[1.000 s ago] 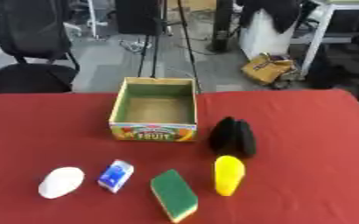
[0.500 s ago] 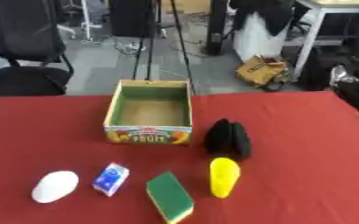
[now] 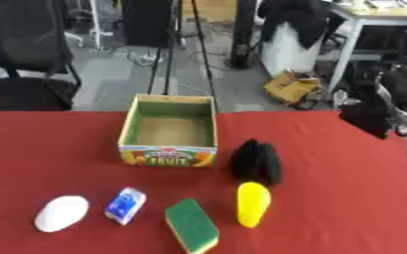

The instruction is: Pick up objects on the table and place them in the box.

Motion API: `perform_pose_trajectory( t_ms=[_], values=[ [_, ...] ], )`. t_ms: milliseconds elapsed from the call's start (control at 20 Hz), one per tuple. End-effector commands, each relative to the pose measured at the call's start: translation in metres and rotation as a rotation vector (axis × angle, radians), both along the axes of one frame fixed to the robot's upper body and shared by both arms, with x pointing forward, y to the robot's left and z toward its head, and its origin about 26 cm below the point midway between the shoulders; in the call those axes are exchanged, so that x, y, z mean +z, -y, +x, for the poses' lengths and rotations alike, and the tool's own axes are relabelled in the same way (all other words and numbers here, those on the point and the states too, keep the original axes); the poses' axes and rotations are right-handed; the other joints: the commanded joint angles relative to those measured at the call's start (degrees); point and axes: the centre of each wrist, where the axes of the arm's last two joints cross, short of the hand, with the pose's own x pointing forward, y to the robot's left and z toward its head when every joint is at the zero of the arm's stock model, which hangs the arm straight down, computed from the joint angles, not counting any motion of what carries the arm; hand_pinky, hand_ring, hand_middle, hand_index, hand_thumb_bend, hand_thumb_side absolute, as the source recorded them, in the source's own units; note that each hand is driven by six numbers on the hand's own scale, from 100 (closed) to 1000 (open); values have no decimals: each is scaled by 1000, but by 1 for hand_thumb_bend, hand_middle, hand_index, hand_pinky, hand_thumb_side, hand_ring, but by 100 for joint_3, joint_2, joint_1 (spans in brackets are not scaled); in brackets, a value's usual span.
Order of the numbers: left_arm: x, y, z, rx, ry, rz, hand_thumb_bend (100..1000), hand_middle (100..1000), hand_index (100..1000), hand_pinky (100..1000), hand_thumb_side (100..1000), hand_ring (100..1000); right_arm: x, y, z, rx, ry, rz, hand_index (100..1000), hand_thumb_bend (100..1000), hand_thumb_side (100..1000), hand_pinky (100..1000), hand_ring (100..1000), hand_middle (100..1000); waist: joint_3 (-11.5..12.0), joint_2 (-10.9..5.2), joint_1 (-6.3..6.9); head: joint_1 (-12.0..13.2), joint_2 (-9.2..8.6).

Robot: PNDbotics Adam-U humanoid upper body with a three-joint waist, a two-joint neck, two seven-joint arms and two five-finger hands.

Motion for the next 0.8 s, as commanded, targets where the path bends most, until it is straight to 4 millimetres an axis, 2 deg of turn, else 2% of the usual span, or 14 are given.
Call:
perform_pose_trajectory(
  t_ms=[50, 200, 400, 600, 700, 750, 800],
  values=[
    [11, -1, -3, 0, 8, 52, 181, 990, 1000, 986, 1000, 1000, 4, 10, 13, -13, -112, 25, 875, 206, 1000, 823, 862, 815, -33, -86, -10, 52, 4],
    [11, 1, -2, -8, 2, 57, 179, 989, 1000, 985, 1000, 1000, 0, 13, 24, -13, -162, 74, 883, 203, 1000, 822, 875, 829, -51, -100, -46, 63, 3],
    [13, 2, -2, -18, -1, 58, 176, 987, 1000, 985, 1000, 1000, -5, 11, 37, -14, -205, 198, 920, 353, 1000, 811, 879, 830, -44, -124, -72, 84, -3],
    [13, 3, -1, -19, -4, 56, 180, 981, 1000, 985, 1000, 1000, -10, 4, 54, -43, -256, 339, 923, 369, 1000, 804, 894, 826, -61, -165, -110, 103, 44],
    [13, 3, -1, -21, -4, 51, 181, 980, 1000, 986, 1000, 1000, -15, 1, 61, -56, -270, 383, 937, 374, 1000, 807, 918, 852, -63, -183, -128, 85, 34],
    [13, 3, -1, -21, -4, 48, 183, 979, 1000, 987, 1000, 1000, -18, -2, 64, -53, -280, 401, 1000, 363, 1000, 825, 961, 931, -63, -192, -141, 78, 29],
    [13, 4, -1, -21, -5, 45, 183, 979, 1000, 987, 1000, 1000, -22, -5, 66, -47, -289, 416, 1000, 363, 1000, 825, 961, 931, -64, -199, -150, 75, 25]
  ],
)
